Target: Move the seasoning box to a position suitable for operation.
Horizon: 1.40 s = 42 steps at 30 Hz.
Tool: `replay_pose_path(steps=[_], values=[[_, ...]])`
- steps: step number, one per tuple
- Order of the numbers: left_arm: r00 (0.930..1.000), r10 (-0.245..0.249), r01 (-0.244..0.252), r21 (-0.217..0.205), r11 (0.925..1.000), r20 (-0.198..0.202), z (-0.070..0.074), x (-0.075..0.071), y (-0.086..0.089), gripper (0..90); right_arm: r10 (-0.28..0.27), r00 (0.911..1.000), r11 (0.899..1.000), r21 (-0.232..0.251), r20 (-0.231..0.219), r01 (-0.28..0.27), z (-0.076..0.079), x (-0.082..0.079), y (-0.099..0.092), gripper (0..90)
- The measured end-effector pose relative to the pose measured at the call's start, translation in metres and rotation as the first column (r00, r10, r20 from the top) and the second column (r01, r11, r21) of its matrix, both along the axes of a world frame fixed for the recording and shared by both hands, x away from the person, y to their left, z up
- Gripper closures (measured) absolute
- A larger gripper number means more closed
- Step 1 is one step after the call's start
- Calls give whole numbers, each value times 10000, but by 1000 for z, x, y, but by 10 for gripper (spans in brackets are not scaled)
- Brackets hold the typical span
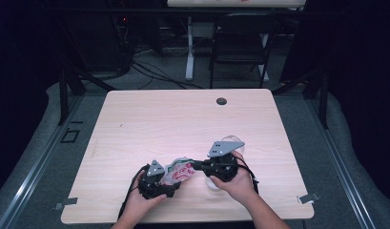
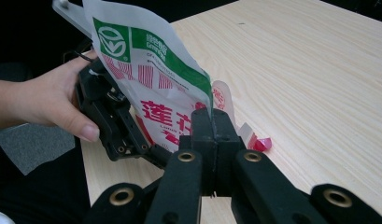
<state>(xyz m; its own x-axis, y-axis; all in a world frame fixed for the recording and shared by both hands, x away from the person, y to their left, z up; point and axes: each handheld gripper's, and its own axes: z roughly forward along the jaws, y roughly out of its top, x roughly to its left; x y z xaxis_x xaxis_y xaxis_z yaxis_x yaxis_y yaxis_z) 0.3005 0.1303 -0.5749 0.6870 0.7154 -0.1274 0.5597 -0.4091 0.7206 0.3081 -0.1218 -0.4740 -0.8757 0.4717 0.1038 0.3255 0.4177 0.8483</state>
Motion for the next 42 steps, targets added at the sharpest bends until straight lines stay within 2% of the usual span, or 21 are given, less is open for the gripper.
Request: replay_pose_path(steps=[7,12,15,22,25,33,42], values=[[9997,-15,18,142,9999,-254,-7,2,-2,229,4,10000,10000,34,-34,-4,-1,0,-1,900],[10000,57,-58,288,9996,24,-10,1,-3,235,-5,10000,10000,-16,-27,5,-1,0,-2,900],[9994,-52,41,328,9995,338,-13,0,-4,237,-25,10000,10000,-15,-12,25,-1,1,-2,900],[9980,-47,9,596,9982,631,-13,-1,-7,288,-40,10000,10000,3,-31,40,-1,1,-2,900],[9973,-114,54,817,9966,727,-13,-2,-8,317,-61,10000,10000,-9,-28,61,-1,1,-2,900],[9969,-54,-11,839,9965,779,-13,-2,-7,349,-66,10000,10000,63,-14,66,-1,1,-2,900],[9957,97,-177,863,9961,922,-12,-4,-7,434,-77,10000,9999,116,-8,77,-1,1,-2,900]])
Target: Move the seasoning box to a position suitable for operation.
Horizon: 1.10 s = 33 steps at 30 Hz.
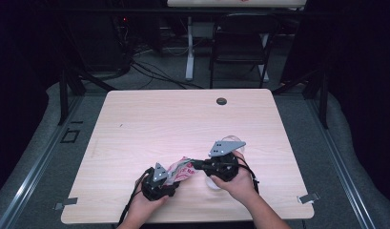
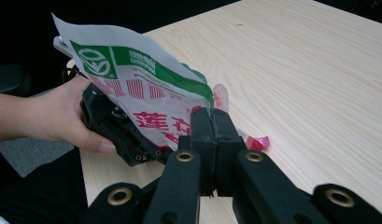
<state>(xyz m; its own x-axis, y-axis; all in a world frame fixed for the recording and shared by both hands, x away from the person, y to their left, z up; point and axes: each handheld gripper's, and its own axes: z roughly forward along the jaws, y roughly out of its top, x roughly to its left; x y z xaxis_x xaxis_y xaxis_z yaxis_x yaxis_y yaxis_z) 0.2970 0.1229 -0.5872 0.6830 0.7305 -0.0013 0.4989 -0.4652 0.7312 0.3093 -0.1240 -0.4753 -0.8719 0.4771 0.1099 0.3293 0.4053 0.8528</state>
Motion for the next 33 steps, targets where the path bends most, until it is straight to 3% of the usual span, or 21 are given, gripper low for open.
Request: replay_pose_path(steps=[17,26,33], values=[[9991,-82,69,310,9995,409,6,-2,-2,561,64,10000,9998,188,-1,-64,2,0,-3,892],[9984,12,-43,545,9985,560,9,-2,-3,575,93,10000,9996,274,20,-93,2,0,-5,870],[9949,171,-252,806,9964,993,15,-3,-1,577,98,9999,9992,398,40,-100,4,-1,-6,854]])
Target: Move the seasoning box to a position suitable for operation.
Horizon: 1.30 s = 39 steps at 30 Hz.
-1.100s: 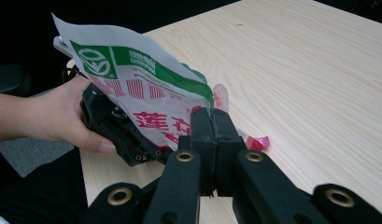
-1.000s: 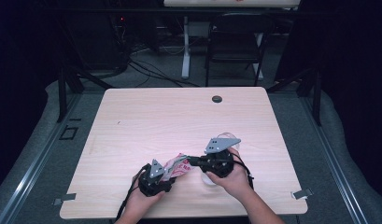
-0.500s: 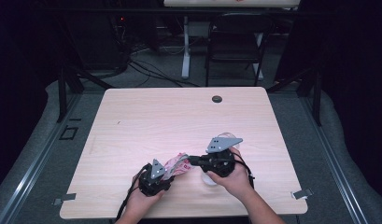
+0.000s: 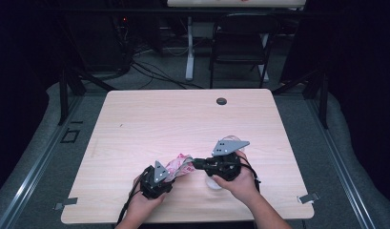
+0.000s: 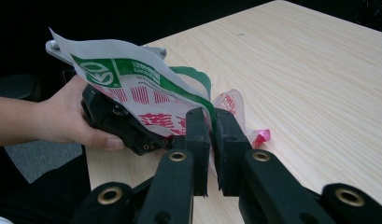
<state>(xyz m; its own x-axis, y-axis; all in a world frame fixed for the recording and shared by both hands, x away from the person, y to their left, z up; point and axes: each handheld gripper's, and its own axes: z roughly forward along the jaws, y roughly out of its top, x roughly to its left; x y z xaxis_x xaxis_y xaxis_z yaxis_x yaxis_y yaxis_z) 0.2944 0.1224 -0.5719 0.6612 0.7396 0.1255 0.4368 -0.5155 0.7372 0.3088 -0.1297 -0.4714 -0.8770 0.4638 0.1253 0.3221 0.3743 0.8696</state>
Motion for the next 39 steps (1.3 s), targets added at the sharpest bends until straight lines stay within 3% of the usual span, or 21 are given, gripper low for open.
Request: replay_pose_path(steps=[7,13,23,33,39], values=[[9995,69,-76,212,9997,319,5,0,1,580,12,10000,10000,84,2,-12,1,-1,-1,844],[9952,202,-292,925,9953,958,10,-2,1,582,47,9999,10000,-20,90,-47,2,-3,-1,824],[9878,170,-414,1558,9869,1547,13,-4,1,583,107,9993,9998,-147,365,-101,4,-6,-1,763],[9855,185,-492,1804,9824,1685,14,-4,1,584,-66,9961,9995,-296,879,92,7,-8,-2,649],[9853,-15,-341,2052,9781,1708,13,-4,-1,585,244,9909,9985,-517,1325,-176,9,-10,-1,611]])
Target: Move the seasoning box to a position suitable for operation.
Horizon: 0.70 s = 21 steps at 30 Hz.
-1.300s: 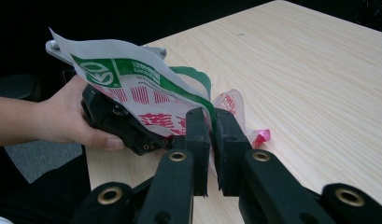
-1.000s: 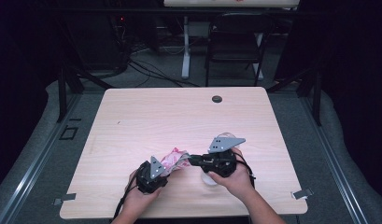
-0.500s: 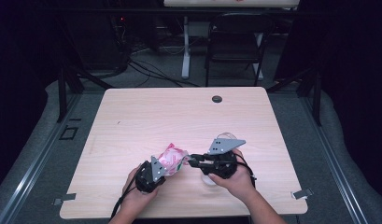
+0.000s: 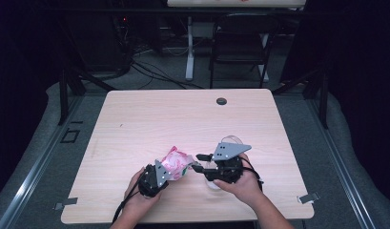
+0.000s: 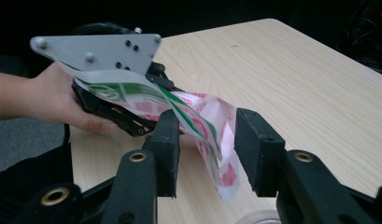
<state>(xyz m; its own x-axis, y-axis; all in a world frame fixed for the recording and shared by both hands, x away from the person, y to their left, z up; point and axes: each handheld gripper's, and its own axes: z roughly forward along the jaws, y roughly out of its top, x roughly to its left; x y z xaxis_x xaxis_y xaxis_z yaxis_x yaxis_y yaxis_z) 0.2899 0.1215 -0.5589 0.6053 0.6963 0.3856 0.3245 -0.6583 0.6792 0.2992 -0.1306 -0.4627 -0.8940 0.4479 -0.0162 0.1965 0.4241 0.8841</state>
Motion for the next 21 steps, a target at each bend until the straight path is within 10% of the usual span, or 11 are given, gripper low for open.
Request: replay_pose_path(steps=[21], values=[[9996,-268,269,63,9996,-79,-1,-1,-4,586,901,9949,9947,-538,453,-877,2,-11,14,641]])
